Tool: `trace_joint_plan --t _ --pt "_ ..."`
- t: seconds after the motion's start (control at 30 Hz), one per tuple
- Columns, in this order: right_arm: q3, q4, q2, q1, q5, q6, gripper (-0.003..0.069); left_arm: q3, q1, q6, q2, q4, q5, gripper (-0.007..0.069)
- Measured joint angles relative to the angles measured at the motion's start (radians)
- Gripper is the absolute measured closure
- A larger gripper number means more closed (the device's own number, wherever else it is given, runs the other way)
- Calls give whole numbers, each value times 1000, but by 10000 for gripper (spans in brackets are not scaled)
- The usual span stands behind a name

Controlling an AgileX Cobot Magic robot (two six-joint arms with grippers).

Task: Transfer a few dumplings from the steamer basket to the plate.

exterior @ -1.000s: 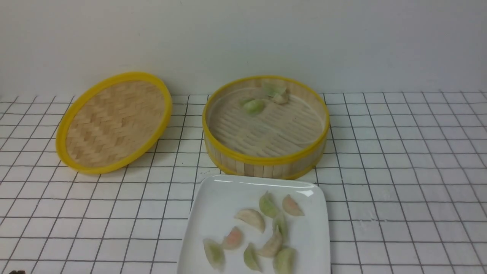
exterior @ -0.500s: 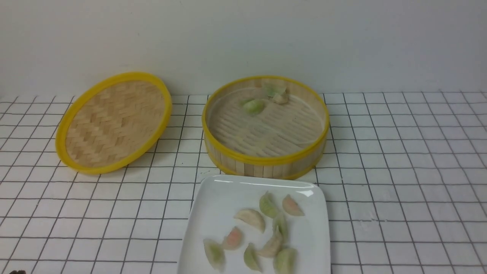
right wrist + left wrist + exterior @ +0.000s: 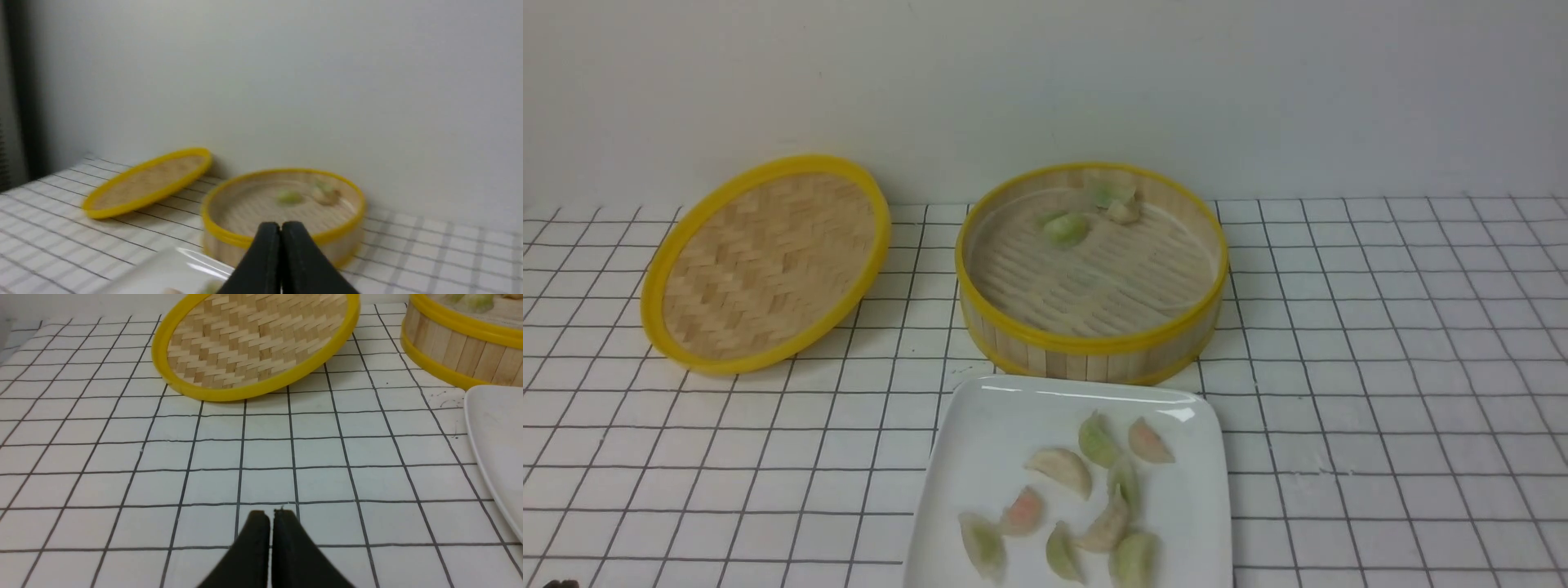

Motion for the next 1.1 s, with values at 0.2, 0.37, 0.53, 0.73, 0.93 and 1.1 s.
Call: trace_joint_plan --t 0.2,0.37,0.53,0.73,0.93,1.1 --pt "209 -10 0 -300 4 -1 669 0 0 0 0 0 0 631" --pt "235 -9 1 -363 -4 -1 669 0 0 0 0 0 0 631" --pt "236 -9 1 -363 -6 0 669 0 0 0 0 0 0 631" --pt "236 -9 1 -363 -6 0 669 0 0 0 0 0 0 631" --pt "236 -9 1 -363 -6 0 669 0 0 0 0 0 0 631" --pt "236 -9 1 -363 -6 0 669 0 0 0 0 0 0 631"
